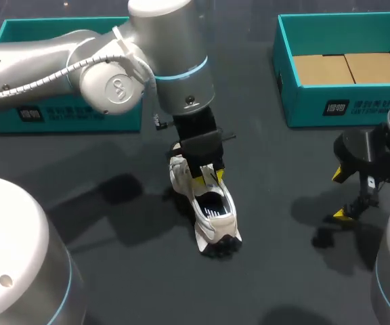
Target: Take the shoe out of the shoebox, open the shoe tongue, remove and reinsert the insole, then place the shoe into the shoebox
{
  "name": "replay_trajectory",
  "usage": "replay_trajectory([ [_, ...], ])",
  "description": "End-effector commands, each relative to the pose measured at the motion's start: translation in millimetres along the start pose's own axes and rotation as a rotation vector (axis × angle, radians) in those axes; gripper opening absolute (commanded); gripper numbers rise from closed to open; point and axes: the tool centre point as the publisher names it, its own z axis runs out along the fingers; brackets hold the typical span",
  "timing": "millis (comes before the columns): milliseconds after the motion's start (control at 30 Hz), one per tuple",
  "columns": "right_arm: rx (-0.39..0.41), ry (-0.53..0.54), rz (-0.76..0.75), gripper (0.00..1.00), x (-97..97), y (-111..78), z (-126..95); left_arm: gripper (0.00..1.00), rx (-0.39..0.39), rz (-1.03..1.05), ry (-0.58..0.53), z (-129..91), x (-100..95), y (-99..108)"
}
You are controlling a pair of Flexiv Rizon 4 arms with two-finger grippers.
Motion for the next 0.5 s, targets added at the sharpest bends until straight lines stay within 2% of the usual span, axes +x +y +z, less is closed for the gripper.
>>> replay_trajectory([
  [33,0.001,-0.003,0.0,1.0,1.7,-0.3,0,0.3,-0.023,0.011,-0.006,4,3.3,-5],
  [300,0.001,-0.003,0.0,1.0,1.7,-0.3,0,0.3,0.005,0.017,0.042,48,5.9,-6],
  [500,0.001,-0.003,0.0,1.0,1.7,-0.3,0,0.3,0.016,0.037,0.049,49,11.7,-17],
])
